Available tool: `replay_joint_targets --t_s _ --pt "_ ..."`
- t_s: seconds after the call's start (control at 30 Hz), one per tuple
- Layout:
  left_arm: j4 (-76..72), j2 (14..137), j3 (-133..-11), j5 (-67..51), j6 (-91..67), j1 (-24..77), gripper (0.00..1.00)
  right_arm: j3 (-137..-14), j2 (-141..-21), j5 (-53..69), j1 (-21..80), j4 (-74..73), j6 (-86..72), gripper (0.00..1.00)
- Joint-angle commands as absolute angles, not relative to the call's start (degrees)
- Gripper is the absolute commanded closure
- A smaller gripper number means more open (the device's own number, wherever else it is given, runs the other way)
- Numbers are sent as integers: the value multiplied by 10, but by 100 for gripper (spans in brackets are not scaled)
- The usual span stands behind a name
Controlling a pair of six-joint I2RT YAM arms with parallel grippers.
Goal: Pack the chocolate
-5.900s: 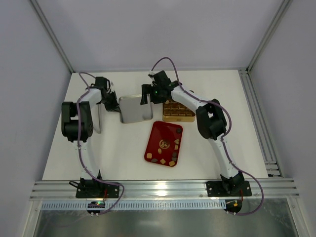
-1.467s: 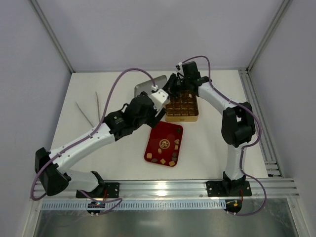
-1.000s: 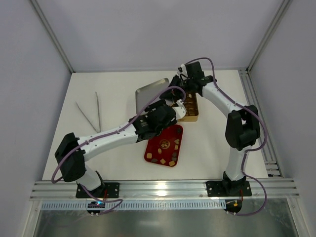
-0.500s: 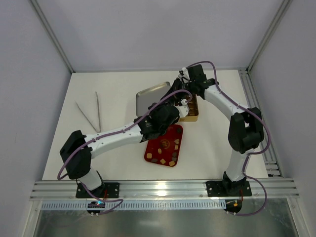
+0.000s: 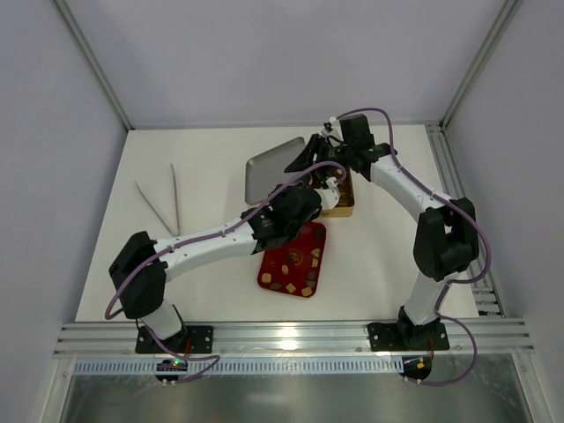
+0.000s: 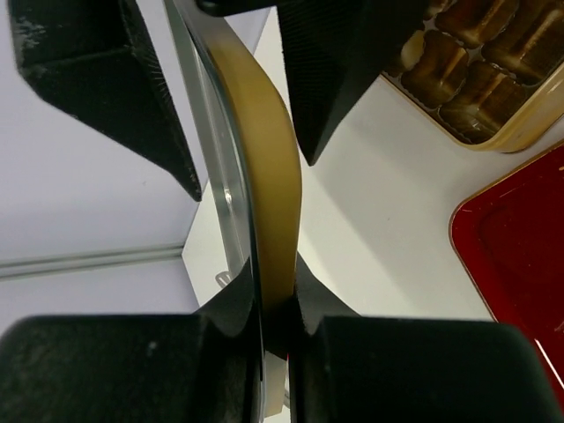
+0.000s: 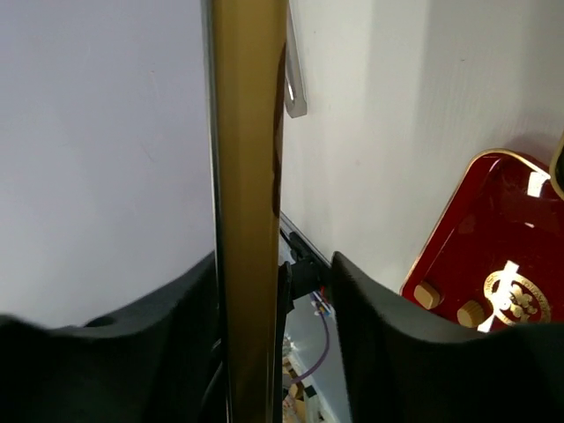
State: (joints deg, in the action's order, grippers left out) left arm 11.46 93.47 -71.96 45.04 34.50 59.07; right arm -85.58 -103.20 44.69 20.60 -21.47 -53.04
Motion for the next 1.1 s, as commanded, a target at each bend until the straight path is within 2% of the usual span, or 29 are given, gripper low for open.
replay_joint_targets --t_s 0.0,0.03,0.13,0.23,0.33,0.43,0.6,0.77,1.0,1.07 --pt "93 904 -753 440 320 584 100 -853 -986 446 205 -199 -521 45" --pt "104 902 -758 429 310 584 100 -847 -977 437 200 -189 -518 34" --pt "136 893 -773 400 287 584 100 -821 -947 416 182 -135 -533 20" --pt "169 891 -790 368 259 584 100 -798 -914 394 166 -94 -538 10" --pt "194 891 -803 345 235 584 100 -773 -890 374 145 -52 -553 5" --pt "211 896 -819 317 222 584 100 -756 -871 376 127 -11 -573 1" --pt "237 898 -842 280 196 584 100 -744 -857 389 99 43 -606 0" --pt "268 897 -881 197 130 566 100 -736 -832 353 63 21 -581 0" --pt "223 894 -914 -129 -126 440 100 -717 -787 251 22 -95 -473 0" --pt "197 904 -907 -178 -181 409 100 -708 -776 219 21 -126 -426 0"
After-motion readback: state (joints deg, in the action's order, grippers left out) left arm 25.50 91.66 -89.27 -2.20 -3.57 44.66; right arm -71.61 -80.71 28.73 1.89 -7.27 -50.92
